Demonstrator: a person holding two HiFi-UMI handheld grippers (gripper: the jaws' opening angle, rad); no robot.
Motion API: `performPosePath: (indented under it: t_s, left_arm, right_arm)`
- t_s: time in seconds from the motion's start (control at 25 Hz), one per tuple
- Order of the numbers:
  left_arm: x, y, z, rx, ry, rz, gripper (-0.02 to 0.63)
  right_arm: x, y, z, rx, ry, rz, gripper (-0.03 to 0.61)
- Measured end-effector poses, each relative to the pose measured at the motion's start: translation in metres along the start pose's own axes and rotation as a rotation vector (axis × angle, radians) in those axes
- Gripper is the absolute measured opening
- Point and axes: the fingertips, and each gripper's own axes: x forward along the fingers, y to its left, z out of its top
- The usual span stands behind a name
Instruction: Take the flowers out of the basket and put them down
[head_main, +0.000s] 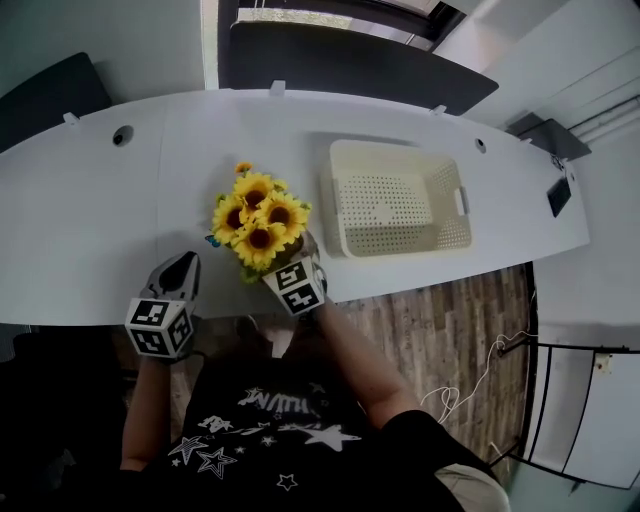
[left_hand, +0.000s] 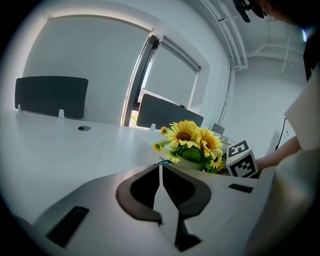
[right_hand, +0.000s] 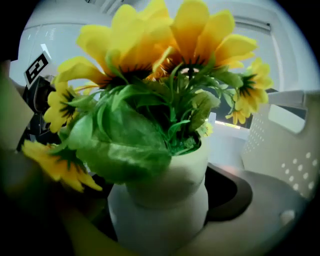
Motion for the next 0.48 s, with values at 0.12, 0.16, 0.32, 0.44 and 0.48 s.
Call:
performPosePath:
  t_s: [0.12, 0.16, 0.32, 0.44, 0.48]
  left_arm:
    - [0.002, -0.003, -0.001, -0.002, 0.006, -0.018, 0.026]
    - [0.002, -0.006, -0.001, -0.002, 0.005, -0.025, 0.026]
    - [0.000, -0.013, -0.002, 0.019, 0.005, -0.039, 0.026]
    - [-0.007, -0.021, -0.006, 0.022, -0.001, -0.030, 0.026]
    - [-0.010, -0.024, -0.007, 0.018, -0.004, -0.026, 0.026]
  right_arm:
    - [-0.010, -0.001, -0.008, 0.023, 0.019, -0.023, 0.528]
    - [-0.014, -0.001, -0.009, 0.034, 0.022, -0.028, 0.528]
    - [-0.032, 0.005, -0.011, 0.066, 0.007, -0.036, 0.528]
    - [-0.047, 0.012, -0.011, 0.058, -0.019, -0.035, 0.525]
    - [-0.053, 0.014, -0.010, 0.060, -0.031, -0.036, 0.525]
